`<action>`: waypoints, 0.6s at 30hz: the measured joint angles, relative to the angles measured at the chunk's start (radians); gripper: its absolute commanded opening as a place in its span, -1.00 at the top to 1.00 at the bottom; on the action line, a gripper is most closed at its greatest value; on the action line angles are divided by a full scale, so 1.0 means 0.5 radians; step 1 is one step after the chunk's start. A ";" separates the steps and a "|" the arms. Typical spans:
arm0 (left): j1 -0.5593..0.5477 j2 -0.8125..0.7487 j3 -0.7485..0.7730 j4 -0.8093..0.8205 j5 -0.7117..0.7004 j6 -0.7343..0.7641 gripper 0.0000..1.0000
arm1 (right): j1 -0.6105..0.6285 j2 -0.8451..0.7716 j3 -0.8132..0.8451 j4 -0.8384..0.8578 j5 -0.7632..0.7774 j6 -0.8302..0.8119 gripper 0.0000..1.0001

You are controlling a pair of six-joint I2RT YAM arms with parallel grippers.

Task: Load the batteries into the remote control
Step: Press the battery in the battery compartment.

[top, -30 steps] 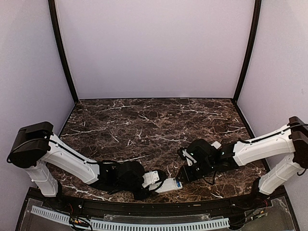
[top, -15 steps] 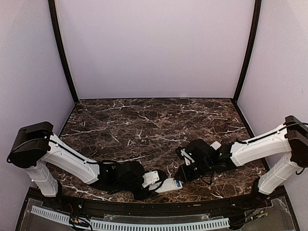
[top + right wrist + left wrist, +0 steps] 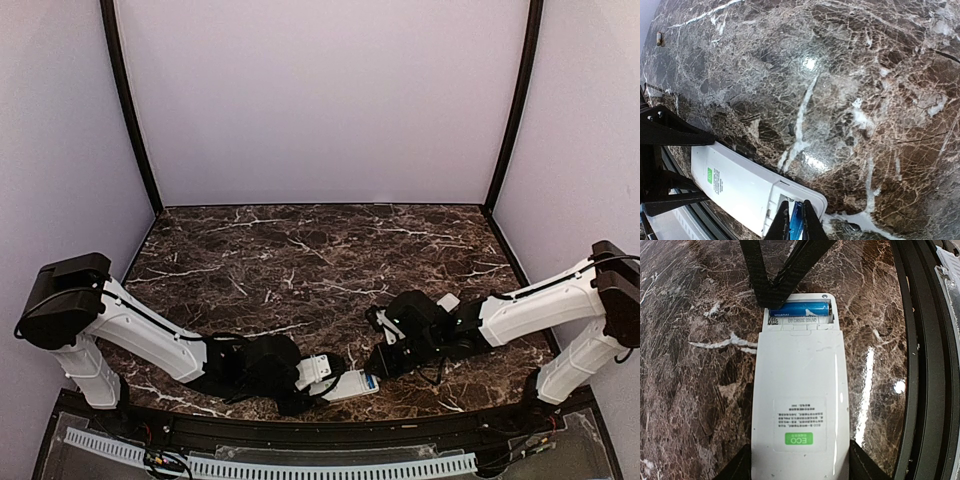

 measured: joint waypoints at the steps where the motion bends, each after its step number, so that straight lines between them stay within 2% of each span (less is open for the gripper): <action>1: 0.000 0.000 0.000 0.001 0.000 0.000 0.42 | 0.000 -0.002 0.005 -0.013 0.001 -0.003 0.82; 5: 0.000 0.000 0.000 0.001 0.000 0.000 0.42 | 0.002 -0.018 0.059 -0.156 0.023 -0.039 0.75; 9: 0.000 0.000 0.000 0.001 0.000 0.000 0.42 | 0.002 -0.076 0.130 -0.346 0.069 -0.079 0.41; 12: 0.000 0.000 0.000 0.001 0.000 0.000 0.42 | 0.002 -0.133 0.162 -0.410 0.098 -0.078 0.26; 18: 0.000 0.000 0.000 0.001 0.000 0.000 0.42 | 0.013 -0.041 0.186 -0.461 0.111 -0.065 0.23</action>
